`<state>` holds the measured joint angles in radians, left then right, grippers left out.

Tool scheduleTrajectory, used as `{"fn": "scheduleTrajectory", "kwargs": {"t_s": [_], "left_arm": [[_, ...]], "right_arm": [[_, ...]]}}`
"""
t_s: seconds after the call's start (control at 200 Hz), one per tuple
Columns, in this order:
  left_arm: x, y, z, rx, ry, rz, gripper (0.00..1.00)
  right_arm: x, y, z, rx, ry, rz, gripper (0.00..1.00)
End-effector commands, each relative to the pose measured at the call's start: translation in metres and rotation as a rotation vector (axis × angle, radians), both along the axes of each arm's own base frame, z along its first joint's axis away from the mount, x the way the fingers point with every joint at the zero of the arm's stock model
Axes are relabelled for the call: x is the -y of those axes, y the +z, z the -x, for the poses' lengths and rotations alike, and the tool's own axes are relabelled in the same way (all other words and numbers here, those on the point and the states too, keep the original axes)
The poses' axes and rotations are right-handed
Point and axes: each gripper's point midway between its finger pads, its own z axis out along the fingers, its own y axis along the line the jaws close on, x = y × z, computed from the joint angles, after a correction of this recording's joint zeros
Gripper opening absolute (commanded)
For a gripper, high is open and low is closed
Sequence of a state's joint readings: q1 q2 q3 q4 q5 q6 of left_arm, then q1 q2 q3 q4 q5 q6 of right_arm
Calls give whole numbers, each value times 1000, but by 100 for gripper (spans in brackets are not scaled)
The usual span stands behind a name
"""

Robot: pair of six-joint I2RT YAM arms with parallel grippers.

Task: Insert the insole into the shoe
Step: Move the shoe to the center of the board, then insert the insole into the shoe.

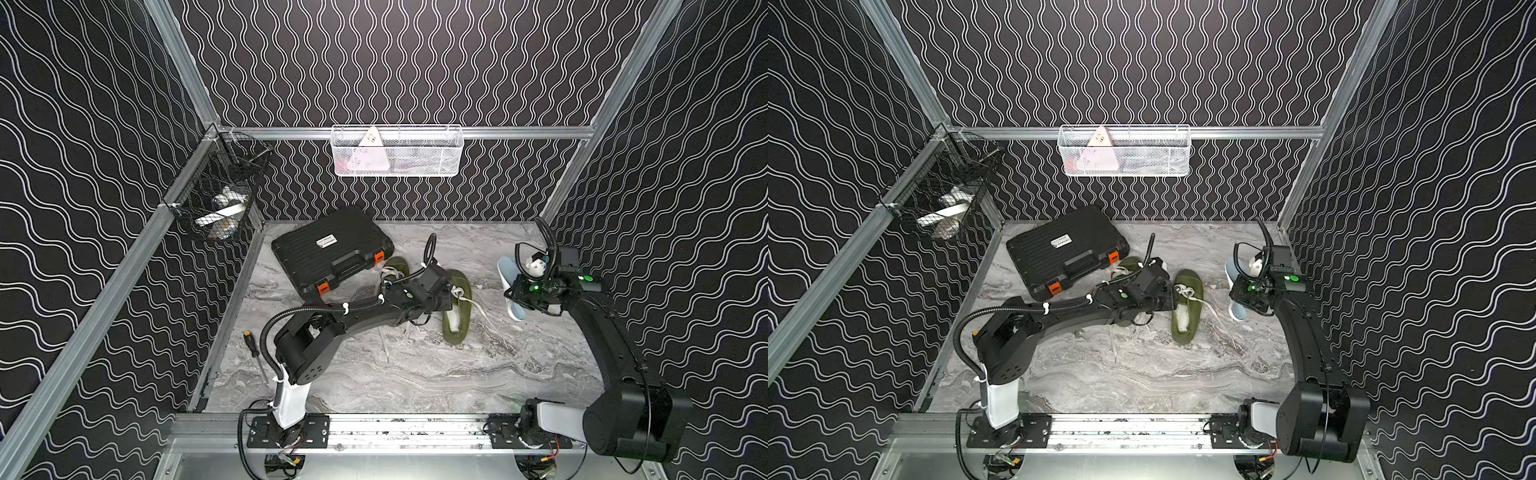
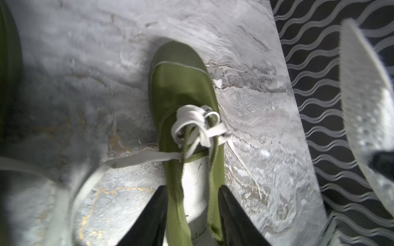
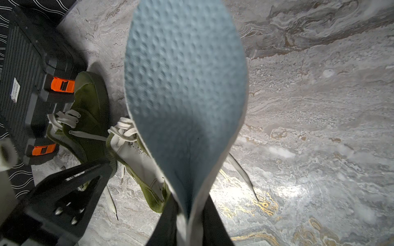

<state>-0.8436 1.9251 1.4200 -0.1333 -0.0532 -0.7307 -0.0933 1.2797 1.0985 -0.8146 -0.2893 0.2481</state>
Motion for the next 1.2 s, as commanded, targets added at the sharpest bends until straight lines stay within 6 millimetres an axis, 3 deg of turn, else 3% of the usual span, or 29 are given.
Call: {"fn": "scheduleTrajectory", "kwargs": {"t_s": [0.0,0.14,0.3,0.475,0.746,1.196], "left_arm": [[-3,11,8,130,-232,-186,43],[4,11,15,228,-497,-342,43],[22,11,32,349,-813,-402,44],[25,7,37,536,-1008,-534,46],[26,-24,23,590,-1155,-734,46],[31,-60,-10,688,-1172,-1033,48]], "right_arm": [[1,0,-1,10,9,11,20],[0,1,-2,12,12,8,20],[0,1,-1,14,14,12,20],[1,-1,-1,10,15,15,20],[1,-3,1,8,15,22,20],[4,-10,3,-11,13,34,20]]}}
